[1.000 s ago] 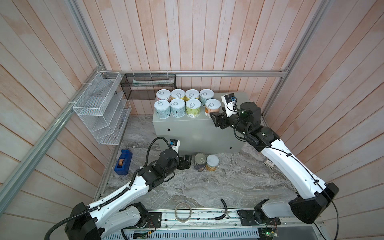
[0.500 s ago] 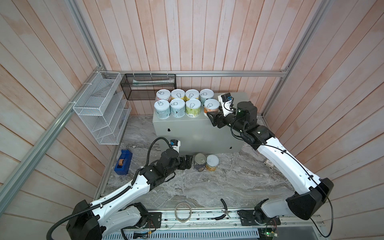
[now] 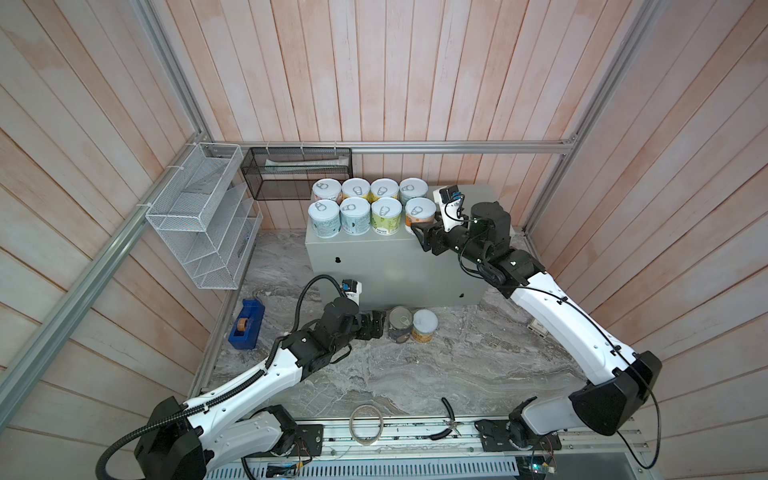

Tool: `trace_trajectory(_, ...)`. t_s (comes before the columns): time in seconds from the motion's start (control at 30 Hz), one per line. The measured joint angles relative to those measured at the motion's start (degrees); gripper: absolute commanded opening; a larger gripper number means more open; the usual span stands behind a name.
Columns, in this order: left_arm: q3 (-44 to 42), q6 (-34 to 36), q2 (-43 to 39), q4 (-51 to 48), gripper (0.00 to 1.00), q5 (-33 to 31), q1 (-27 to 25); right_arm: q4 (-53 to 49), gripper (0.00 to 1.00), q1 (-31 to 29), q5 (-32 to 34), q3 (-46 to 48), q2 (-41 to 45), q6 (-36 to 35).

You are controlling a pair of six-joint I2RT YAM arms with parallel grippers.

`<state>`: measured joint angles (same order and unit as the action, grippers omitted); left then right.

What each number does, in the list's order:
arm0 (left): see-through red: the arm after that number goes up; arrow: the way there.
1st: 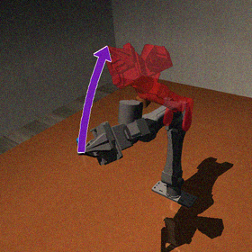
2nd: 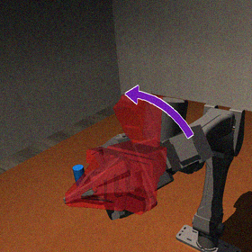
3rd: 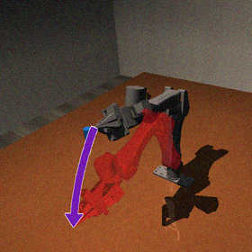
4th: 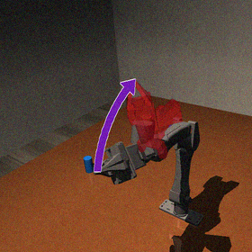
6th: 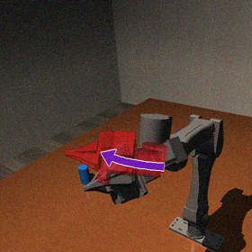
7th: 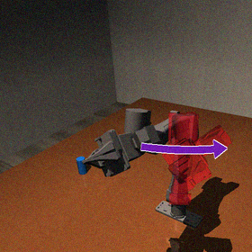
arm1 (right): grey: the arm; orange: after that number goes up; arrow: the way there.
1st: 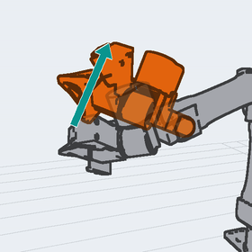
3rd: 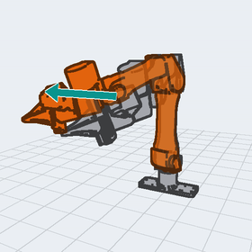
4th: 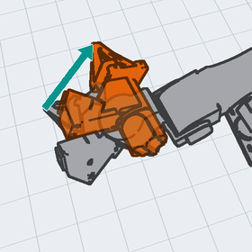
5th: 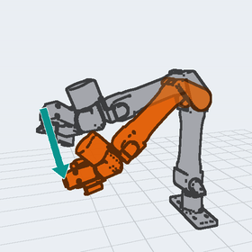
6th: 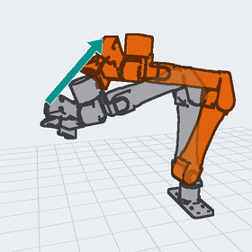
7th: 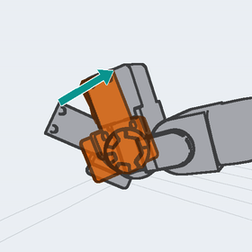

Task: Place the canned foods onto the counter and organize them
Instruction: 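Open the right gripper and draw it back from the placed can, then swing the right gripper down over the white-lidded floor can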

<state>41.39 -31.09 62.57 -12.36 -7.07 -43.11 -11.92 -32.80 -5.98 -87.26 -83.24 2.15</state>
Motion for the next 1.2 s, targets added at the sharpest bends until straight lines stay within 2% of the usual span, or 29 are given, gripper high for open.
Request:
trace_trajectory(0.23,-0.37,0.09,0.00,0.83,1.00,0.22,0.00,-0.33,0.86,0.00,0.09,0.00,0.68,0.09)
trace_trajectory(0.47,-0.37,0.94,0.00,0.81,1.00,-0.24,0.22,-2.05,0.88,-0.28,2.32,0.83,7.13,-0.24)
trace_trajectory(0.63,-0.39,1.18,-0.31,0.74,1.00,-0.46,0.37,-2.60,0.88,-3.58,7.39,5.77,17.29,-0.17)
trace_trajectory(0.83,-0.59,2.38,-1.29,0.31,1.00,-1.49,0.37,-5.22,0.88,-6.21,15.30,10.97,24.35,2.58)
trace_trajectory(1.03,-3.87,2.82,-3.45,1.03,1.00,-2.25,0.37,-7.32,0.94,-14.82,22.99,23.47,30.32,7.28)
trace_trajectory(1.2,-4.79,2.75,-3.74,0.87,1.00,-1.77,0.37,-11.96,0.94,-20.92,27.58,28.50,32.44,14.16)
